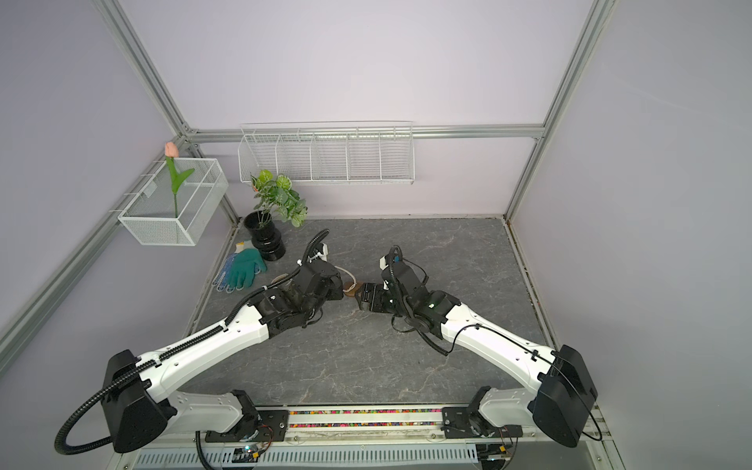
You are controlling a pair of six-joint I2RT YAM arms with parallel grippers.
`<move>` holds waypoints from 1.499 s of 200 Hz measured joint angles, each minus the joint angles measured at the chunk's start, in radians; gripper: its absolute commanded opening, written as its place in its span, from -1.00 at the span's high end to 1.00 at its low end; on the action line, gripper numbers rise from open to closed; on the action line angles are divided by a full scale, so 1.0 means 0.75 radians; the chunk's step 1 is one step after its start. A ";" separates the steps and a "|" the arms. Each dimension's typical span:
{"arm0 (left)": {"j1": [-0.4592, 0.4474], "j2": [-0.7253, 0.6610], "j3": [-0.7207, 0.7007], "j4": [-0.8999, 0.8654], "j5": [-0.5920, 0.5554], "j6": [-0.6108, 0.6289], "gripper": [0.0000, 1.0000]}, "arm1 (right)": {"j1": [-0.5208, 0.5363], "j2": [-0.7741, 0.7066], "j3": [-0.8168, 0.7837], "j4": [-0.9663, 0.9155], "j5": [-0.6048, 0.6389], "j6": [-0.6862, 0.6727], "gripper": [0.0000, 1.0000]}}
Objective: Place watch on stand
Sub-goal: Pick up the watch at the center of the board.
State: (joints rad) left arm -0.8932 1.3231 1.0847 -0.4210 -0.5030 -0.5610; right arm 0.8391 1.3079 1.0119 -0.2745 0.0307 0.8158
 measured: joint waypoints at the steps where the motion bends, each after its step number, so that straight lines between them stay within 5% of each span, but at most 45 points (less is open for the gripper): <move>1: -0.002 0.001 0.002 -0.001 -0.001 -0.001 0.86 | 0.000 0.000 0.000 0.001 0.002 -0.001 -0.56; 106: -0.140 0.099 0.060 -0.023 -0.067 -0.050 0.86 | 0.002 0.098 -0.013 0.112 0.032 0.089 0.09; 164: -0.186 0.100 0.060 -0.023 -0.107 -0.054 0.85 | -0.002 0.111 -0.013 0.117 0.040 0.080 0.85; 192: -0.199 0.086 0.045 0.007 -0.100 -0.041 0.80 | -0.019 0.113 -0.013 0.103 0.042 0.060 0.86; 233: -0.201 -0.112 -0.209 0.241 -0.005 0.052 0.02 | -0.175 0.056 -0.052 0.151 -0.096 -0.053 0.86; 272: -0.201 -0.398 -0.441 0.500 0.223 0.238 -0.36 | -0.303 -0.038 -0.067 0.173 -0.349 -0.278 0.86; 300: -0.195 -0.529 -0.552 0.676 0.368 0.351 -0.39 | -0.307 -0.109 -0.067 0.173 -0.514 -0.417 0.86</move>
State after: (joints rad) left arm -1.0393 0.9264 0.6708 0.0864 -0.2272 -0.2977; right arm 0.6086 1.2259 0.9619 -0.1448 -0.3546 0.5034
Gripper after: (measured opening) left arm 0.697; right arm 0.081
